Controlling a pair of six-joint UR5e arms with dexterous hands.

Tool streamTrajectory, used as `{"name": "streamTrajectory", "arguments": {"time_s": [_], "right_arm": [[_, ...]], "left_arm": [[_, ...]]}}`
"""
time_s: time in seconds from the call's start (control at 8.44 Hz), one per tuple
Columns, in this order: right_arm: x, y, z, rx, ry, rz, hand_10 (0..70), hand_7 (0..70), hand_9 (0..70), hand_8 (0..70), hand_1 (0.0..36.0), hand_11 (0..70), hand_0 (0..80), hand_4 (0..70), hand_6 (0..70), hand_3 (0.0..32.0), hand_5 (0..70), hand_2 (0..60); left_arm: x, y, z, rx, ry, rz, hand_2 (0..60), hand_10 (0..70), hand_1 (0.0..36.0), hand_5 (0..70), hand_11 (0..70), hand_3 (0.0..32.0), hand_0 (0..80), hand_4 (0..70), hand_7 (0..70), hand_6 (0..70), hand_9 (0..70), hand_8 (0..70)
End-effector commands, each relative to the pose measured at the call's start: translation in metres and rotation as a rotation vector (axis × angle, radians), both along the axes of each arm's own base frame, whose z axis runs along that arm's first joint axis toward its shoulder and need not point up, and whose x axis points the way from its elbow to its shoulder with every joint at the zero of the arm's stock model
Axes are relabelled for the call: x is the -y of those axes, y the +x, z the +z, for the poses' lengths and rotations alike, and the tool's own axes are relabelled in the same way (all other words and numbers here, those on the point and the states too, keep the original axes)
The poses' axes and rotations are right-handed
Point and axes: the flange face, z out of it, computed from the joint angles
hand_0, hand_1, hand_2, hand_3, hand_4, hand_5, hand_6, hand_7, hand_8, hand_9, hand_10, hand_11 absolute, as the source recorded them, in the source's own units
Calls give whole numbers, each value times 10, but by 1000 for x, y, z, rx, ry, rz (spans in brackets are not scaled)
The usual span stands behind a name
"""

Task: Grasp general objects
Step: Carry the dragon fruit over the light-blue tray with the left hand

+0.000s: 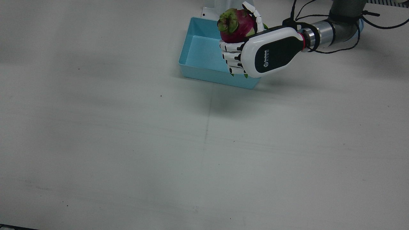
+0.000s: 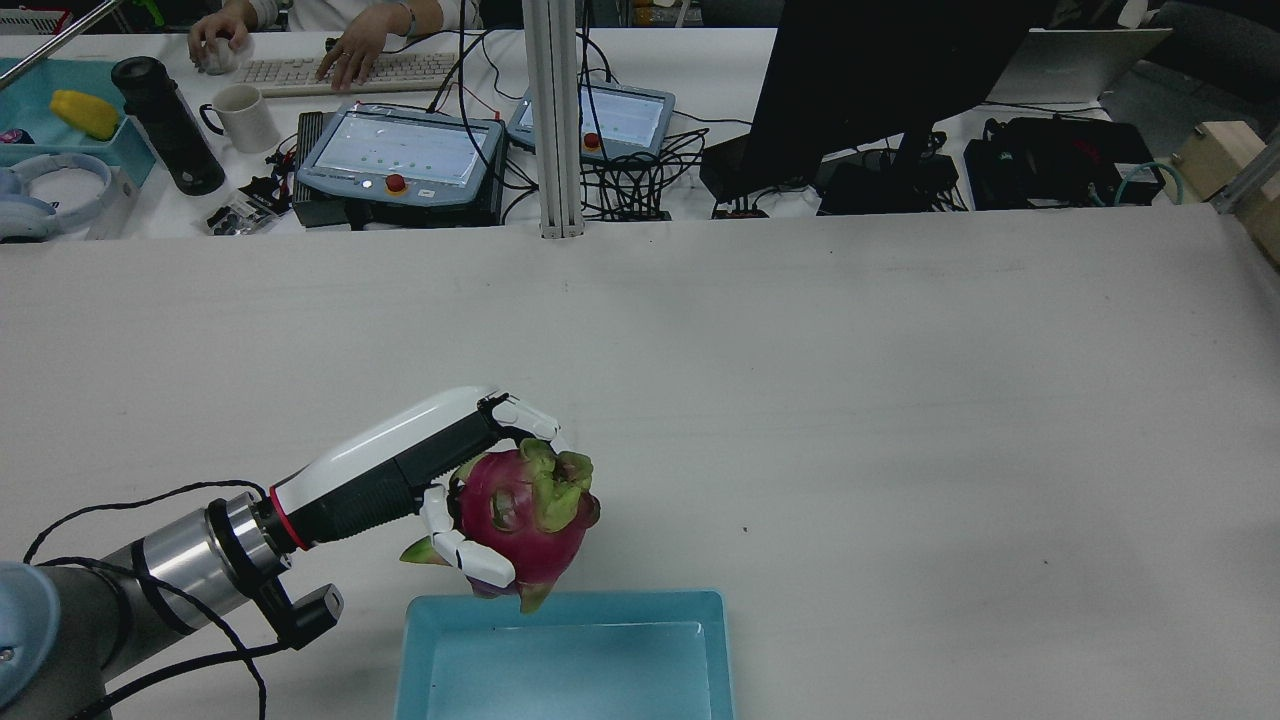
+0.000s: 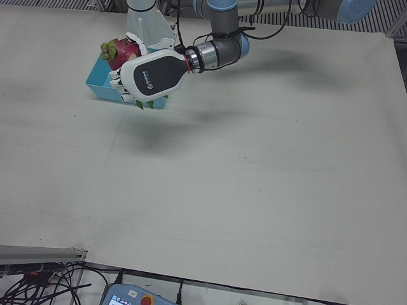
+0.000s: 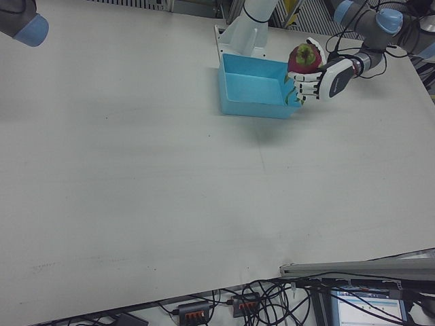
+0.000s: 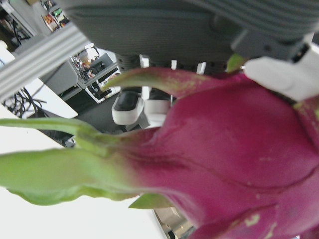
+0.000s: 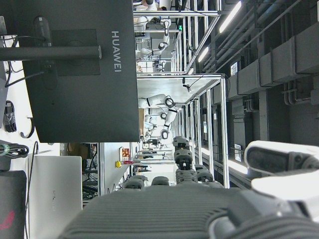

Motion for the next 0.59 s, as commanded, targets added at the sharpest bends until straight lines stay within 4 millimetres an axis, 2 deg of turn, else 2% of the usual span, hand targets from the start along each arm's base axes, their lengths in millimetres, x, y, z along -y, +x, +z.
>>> {"name": "streamTrajectory", "arguments": {"time_s": [0.0,0.12,0.24,0.36,0.47], "right_arm": [[0,-1,0,0,0,-1,0,0,0,0,0,0,0,0,0,0,0,0],[0,0,0,0,0,0,0,0,0,0,0,0,0,0,0,0,0,0],[0,0,0,0,0,0,0,0,0,0,0,0,0,0,0,0,0,0],[0,0,0,0,0,0,0,0,0,0,0,0,0,0,0,0,0,0],[0,-1,1,0,-2,-1,0,0,0,0,0,0,0,0,0,0,0,0]], "left_arm": [[-43,42,-10,16,10,70,224,663,46,700,700,0,472,361,663,661,607,493],[-51,49,-9,22,8,73,223,446,82,700,631,0,478,319,590,506,486,379],[-54,50,-8,32,5,79,206,391,88,700,554,0,479,306,572,449,446,334],[-56,51,-6,45,5,86,166,405,54,700,569,0,469,322,618,491,479,364],[-56,51,-6,47,5,87,118,413,31,700,580,0,465,328,653,504,503,381]]}}
